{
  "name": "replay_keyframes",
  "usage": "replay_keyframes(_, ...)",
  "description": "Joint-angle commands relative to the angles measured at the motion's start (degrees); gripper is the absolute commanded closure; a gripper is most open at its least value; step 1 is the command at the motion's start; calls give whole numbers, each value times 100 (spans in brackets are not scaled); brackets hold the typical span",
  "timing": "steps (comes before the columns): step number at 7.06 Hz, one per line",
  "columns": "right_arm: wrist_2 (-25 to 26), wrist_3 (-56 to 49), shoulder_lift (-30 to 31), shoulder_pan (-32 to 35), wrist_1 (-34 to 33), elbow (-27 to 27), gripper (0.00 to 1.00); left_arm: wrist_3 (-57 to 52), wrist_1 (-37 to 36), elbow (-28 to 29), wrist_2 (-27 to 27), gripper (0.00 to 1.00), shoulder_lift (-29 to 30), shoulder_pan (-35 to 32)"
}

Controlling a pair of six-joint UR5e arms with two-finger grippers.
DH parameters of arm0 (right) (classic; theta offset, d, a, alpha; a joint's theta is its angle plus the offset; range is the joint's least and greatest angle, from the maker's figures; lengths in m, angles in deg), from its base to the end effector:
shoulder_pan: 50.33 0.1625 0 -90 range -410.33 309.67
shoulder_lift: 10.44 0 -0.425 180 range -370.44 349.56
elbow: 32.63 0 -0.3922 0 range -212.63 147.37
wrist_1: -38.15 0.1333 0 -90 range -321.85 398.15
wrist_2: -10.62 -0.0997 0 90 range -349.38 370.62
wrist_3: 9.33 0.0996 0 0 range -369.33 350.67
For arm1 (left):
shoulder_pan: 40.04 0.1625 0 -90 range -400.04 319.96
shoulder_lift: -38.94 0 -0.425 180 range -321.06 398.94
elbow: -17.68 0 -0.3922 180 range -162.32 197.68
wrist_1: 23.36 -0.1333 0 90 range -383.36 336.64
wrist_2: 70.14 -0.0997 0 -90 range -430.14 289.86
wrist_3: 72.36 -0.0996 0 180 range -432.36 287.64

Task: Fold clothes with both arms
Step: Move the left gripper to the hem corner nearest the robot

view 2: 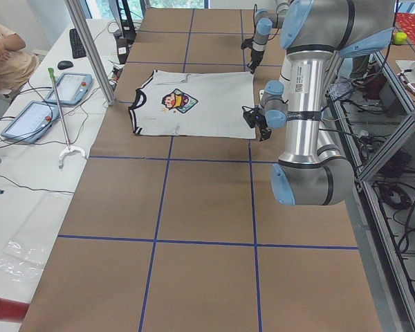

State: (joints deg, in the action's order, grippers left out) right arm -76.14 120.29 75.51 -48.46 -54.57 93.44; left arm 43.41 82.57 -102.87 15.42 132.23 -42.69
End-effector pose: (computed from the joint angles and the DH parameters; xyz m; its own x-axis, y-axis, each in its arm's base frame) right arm -0.4647 -0.1542 0.3522 0.5689 0.6556 0.4965 -0.5578 0.7513 -0.3527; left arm 0.4833 -0.1635 0.3564 0.5353 -0.4587 -0.7093 0.3752 0.8814 -0.2869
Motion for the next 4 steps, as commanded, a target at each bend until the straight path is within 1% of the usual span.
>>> replay_keyframes(1, 1, -7, 0, 7, 0, 5, 100, -45, 7, 58, -4, 15, 40, 2)
replay_keyframes(3, 1, 2, 0, 15, 0, 23, 100, -71, 7, 75, -4, 21, 49, 1)
replay_keyframes(4, 1, -7, 0, 24, 0, 23, 100, -71, 7, 93, -4, 28, 49, 1)
